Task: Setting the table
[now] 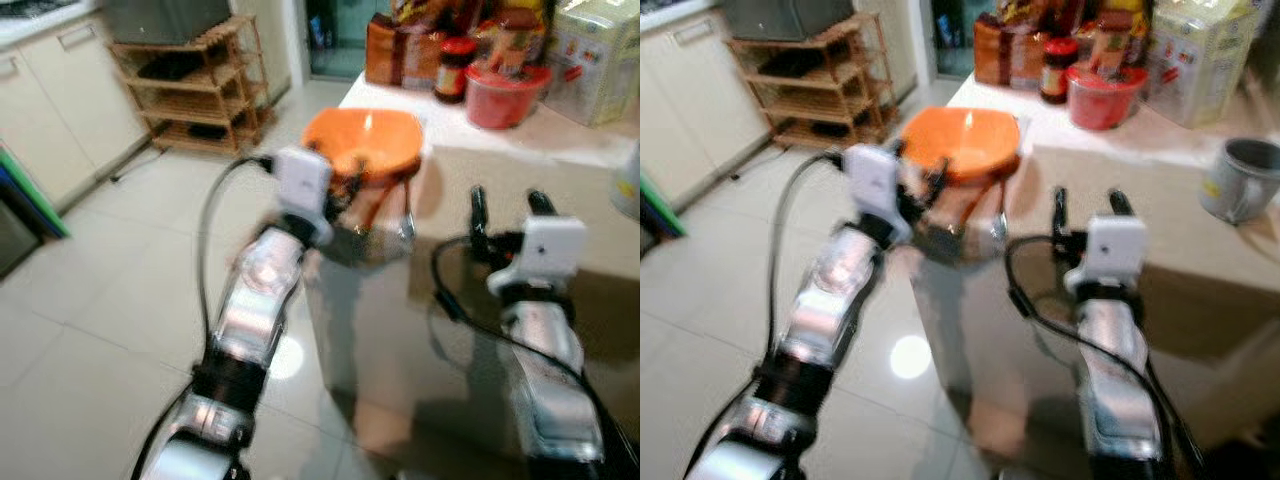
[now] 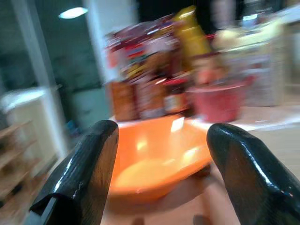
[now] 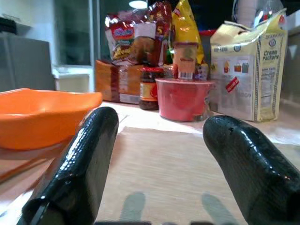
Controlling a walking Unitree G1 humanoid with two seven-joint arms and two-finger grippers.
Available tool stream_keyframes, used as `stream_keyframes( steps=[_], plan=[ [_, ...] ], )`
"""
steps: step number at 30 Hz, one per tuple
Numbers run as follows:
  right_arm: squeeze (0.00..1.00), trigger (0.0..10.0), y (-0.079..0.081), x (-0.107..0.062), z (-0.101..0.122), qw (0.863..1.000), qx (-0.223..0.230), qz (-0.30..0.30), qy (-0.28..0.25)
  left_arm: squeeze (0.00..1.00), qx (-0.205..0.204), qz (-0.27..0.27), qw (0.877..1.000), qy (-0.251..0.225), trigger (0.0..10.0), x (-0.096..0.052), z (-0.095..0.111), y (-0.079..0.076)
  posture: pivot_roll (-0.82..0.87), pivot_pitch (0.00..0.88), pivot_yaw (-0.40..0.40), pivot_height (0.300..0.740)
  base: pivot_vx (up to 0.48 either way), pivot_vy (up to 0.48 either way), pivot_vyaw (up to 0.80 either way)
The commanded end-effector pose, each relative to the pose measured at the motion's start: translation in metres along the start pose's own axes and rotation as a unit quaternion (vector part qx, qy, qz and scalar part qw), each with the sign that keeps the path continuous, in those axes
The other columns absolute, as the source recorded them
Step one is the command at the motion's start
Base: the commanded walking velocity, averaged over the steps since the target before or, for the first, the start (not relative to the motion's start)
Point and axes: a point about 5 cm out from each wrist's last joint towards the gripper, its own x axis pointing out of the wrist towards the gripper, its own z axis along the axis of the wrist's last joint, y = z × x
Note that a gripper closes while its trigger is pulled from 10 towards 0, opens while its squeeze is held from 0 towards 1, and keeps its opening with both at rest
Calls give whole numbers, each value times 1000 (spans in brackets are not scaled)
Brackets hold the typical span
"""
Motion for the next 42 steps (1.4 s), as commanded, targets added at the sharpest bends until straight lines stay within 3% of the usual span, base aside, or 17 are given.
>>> stream_keyframes(
  steps=[1,7,11,16,20,23,32,34,35,36,37,38,40,42],
  plan=[
    [0,10000,10,2,5,1000,6,14,-7,0,32,8,999,-10,10000,0,8,10,-30,0,68,723,390,0,0],
    [0,10000,9,1,7,1000,3,10,-12,0,-7,-10,1000,19,10000,15,14,9,-33,0,64,723,0,0,0],
    [0,10000,8,0,6,1000,2,9,-11,0,-9,-18,1000,20,10000,29,26,10,-36,0,64,723,0,0,0],
    [0,10000,7,-1,8,1000,-1,8,-14,0,-72,-13,995,72,10000,45,19,16,-52,0,73,723,0,0,0],
    [0,10000,6,-3,14,1000,-8,4,-23,0,-138,-1,983,117,10000,57,10,20,-73,0,80,723,0,0,0],
    [0,10000,1,-10,24,999,-18,1,-34,0,-156,12,978,140,10000,64,5,25,-103,0,86,723,0,0,0],
    [0,10000,-18,-41,26,999,-39,-23,-2,0,-146,57,976,152,10000,80,9,41,-177,0,104,723,0,0,0],
    [0,10000,-18,-42,26,999,-40,-26,2,0,-121,43,982,136,10000,80,11,38,-182,0,111,723,0,0,0],
    [0,10000,-17,-42,26,999,-41,-28,5,0,-70,24,991,110,10000,79,14,35,-181,0,121,723,0,0,0],
    [0,10000,-17,-40,27,999,-41,-32,2,0,-45,-6,996,79,10000,75,16,30,-176,0,128,723,0,0,0],
    [0,10000,-17,-40,27,999,-41,-32,2,0,-45,-6,996,79,10000,75,16,30,-176,0,128,723,0,0,0],
    [0,10000,-17,-38,28,998,-42,-41,-4,0,-45,-64,996,47,10000,59,13,21,-162,0,131,723,0,0,0],
    [0,10000,-17,-37,29,998,-40,-46,-7,0,6,-75,997,29,10000,36,7,26,-147,0,129,723,0,0,0],
    [0,10000,-17,-37,28,998,-39,-47,-5,0,0,-66,997,32,10000,28,5,31,-128,0,123,723,0,0,0]
  ],
)
